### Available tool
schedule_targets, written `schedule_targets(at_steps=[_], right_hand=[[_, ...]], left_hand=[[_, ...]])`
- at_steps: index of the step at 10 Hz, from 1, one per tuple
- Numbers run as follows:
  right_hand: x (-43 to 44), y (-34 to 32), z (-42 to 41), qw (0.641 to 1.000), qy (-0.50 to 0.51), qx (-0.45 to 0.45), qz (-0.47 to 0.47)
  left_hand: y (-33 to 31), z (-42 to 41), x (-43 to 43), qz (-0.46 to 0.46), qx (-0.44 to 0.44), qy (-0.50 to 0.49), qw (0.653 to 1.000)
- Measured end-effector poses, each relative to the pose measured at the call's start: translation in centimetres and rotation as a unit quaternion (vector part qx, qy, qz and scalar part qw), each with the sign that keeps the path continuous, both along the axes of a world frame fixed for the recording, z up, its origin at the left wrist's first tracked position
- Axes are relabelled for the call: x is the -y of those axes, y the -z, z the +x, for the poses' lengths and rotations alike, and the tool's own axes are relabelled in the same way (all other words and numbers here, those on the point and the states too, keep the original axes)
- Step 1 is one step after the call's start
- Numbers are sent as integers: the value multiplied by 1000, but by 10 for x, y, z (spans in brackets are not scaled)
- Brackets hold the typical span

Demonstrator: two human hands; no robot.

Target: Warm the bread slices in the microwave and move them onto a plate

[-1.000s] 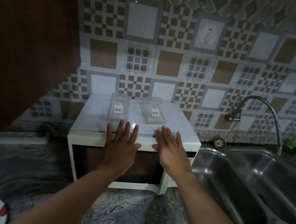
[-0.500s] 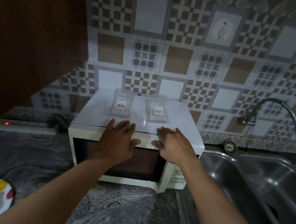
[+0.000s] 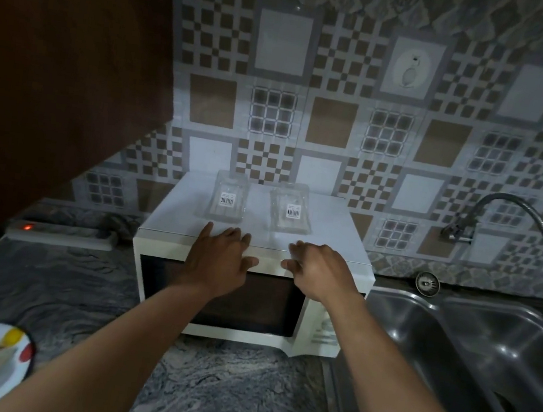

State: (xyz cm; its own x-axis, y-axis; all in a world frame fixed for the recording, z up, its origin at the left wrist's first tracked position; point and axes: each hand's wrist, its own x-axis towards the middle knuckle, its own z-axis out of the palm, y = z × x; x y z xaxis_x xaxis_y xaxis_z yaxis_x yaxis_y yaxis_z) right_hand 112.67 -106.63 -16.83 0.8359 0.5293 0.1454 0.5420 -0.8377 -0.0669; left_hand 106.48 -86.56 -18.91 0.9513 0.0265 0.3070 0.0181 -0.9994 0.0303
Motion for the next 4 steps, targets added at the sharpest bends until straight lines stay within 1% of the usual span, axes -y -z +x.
schedule_targets(at_steps=[1, 2, 3, 4], right_hand=[[1, -3, 1, 1000, 6, 3, 3], [0, -8, -7, 1000, 0, -14, -6], [4, -17, -26, 999, -2, -38, 32], [27, -36, -54, 973, 23, -66, 219]], left_hand=[[1, 1, -2, -1, -9, -5, 1000], [0, 0, 0, -1, -10, -6, 1000], [-4, -7, 6, -3, -5, -11, 1000], [16, -48, 21, -107, 75, 32, 991]])
